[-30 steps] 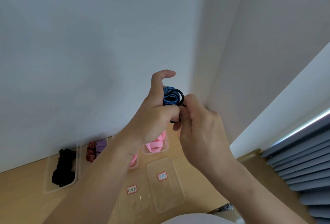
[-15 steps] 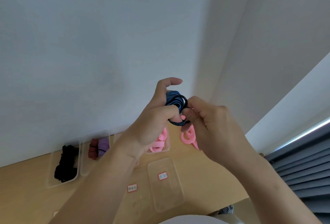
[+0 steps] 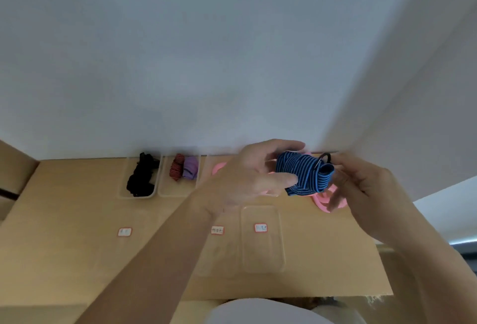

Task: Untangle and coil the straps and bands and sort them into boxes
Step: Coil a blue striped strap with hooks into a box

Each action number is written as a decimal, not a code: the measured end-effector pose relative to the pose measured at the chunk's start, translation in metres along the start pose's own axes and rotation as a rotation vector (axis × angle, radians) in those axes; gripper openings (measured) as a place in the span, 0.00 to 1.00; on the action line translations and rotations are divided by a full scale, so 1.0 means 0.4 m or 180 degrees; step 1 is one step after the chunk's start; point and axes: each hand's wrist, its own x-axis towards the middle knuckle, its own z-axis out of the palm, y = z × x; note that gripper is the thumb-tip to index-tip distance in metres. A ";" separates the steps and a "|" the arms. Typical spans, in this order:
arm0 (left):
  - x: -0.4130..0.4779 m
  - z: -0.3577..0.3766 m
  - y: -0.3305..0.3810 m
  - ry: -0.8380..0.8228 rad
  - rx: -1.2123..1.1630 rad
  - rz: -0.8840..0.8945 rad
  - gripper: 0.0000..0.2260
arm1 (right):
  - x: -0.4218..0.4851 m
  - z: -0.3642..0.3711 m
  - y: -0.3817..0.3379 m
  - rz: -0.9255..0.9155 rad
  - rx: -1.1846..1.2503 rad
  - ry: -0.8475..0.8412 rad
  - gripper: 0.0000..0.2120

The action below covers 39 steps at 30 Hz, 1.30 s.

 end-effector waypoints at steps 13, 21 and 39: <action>-0.231 -0.038 -0.142 0.1905 0.1770 0.0766 0.21 | -0.004 0.220 0.019 -0.0373 0.0009 -0.1121 0.23; -0.329 -0.114 -0.200 0.2322 0.3002 0.0611 0.19 | 0.020 0.422 0.006 -0.0687 0.0026 -0.0976 0.16; -0.180 -0.561 -0.438 0.1439 0.3153 -0.0425 0.19 | 0.245 0.867 0.012 0.0574 -0.0999 -0.0762 0.11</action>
